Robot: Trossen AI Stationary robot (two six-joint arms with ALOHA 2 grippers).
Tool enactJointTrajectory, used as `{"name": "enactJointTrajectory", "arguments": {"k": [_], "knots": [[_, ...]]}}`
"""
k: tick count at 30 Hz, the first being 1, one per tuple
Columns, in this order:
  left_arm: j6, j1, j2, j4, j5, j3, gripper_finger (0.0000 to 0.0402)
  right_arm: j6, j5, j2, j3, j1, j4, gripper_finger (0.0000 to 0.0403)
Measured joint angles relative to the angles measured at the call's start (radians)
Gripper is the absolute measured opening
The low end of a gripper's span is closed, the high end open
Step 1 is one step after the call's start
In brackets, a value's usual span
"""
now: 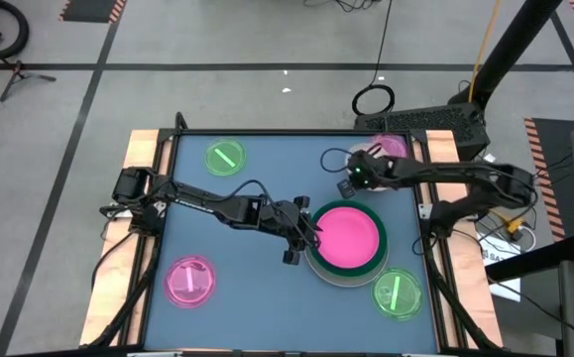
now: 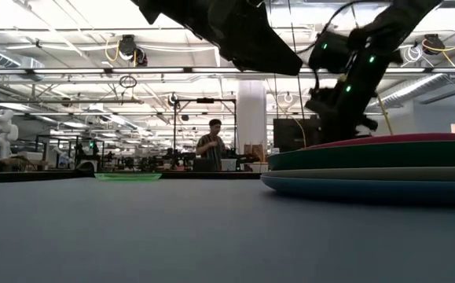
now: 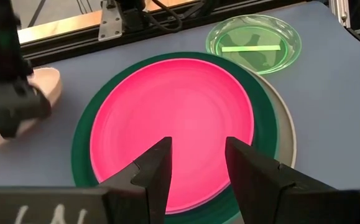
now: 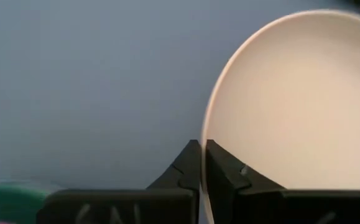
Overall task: Stack plastic plates
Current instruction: Stack the white plate on top of the pink plate
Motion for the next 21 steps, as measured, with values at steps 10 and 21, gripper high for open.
{"name": "enactJointTrajectory", "arguments": {"k": [10, 21], "knots": [[-0.002, 0.000, 0.000, -0.010, 0.000, 0.000, 0.0157, -0.107, 0.065, -0.271, 0.000, 0.183, -0.115, 0.0004], [-0.049, -0.018, -0.071, -0.195, 0.000, 0.000, 0.0157, -0.106, -0.163, -0.292, 0.000, 0.397, -0.112, 0.0005]]}}
